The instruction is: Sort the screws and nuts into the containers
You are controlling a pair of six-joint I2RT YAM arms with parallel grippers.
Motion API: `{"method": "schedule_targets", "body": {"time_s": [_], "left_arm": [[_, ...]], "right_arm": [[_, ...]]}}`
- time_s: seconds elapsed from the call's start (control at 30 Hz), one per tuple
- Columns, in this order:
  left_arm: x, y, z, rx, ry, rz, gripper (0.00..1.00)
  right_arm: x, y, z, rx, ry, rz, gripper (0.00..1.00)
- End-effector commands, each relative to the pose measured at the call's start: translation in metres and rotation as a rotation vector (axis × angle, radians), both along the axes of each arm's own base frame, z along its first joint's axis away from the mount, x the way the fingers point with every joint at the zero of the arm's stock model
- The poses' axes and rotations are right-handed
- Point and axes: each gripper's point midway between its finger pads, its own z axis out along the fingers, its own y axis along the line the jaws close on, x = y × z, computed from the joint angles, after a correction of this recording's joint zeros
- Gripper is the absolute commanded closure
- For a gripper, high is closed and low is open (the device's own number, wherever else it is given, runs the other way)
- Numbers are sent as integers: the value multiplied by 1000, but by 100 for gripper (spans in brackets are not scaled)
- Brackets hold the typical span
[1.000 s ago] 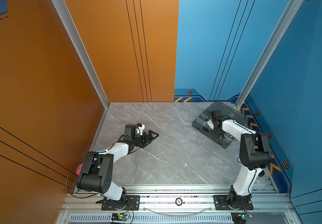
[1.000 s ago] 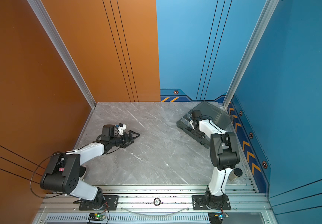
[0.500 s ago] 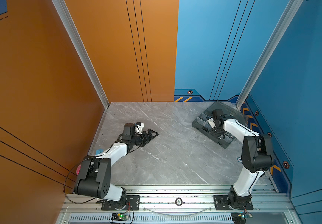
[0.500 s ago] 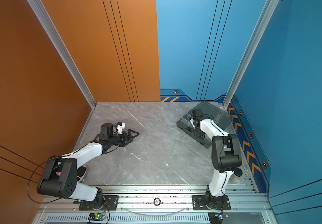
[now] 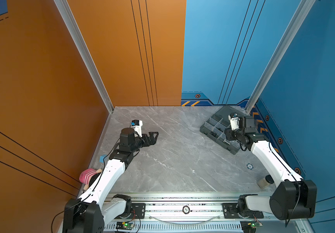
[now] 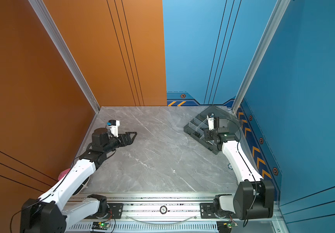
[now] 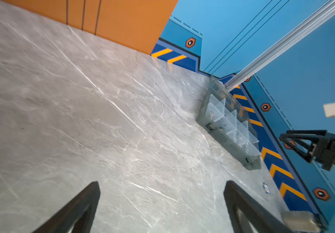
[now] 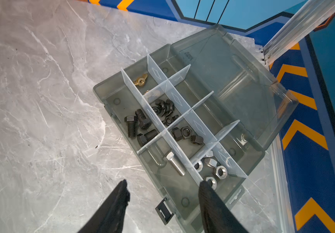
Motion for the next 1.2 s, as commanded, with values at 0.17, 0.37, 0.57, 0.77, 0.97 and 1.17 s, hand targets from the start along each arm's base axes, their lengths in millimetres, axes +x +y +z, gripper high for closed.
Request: {"method": "schedule_targets", "body": {"time_s": [0.17, 0.37, 0.57, 0.77, 0.97, 1.17], "left_arm": [[3, 40, -22, 251, -81, 144, 2], [6, 55, -30, 348, -142, 198, 2], [9, 73, -39, 447, -164, 254, 2], [13, 85, -54, 489, -151, 263, 2], [23, 95, -64, 469, -159, 281, 2], [38, 106, -73, 429, -182, 295, 2]], "right_arm": [[4, -30, -26, 213, -159, -130, 32], [1, -29, -62, 224, -194, -146, 0], [9, -15, -82, 145, -181, -107, 0], [20, -1, -91, 58, -226, -83, 0], [17, 2, -90, -10, -232, -97, 0], [9, -11, -84, -46, -339, -168, 0]]}}
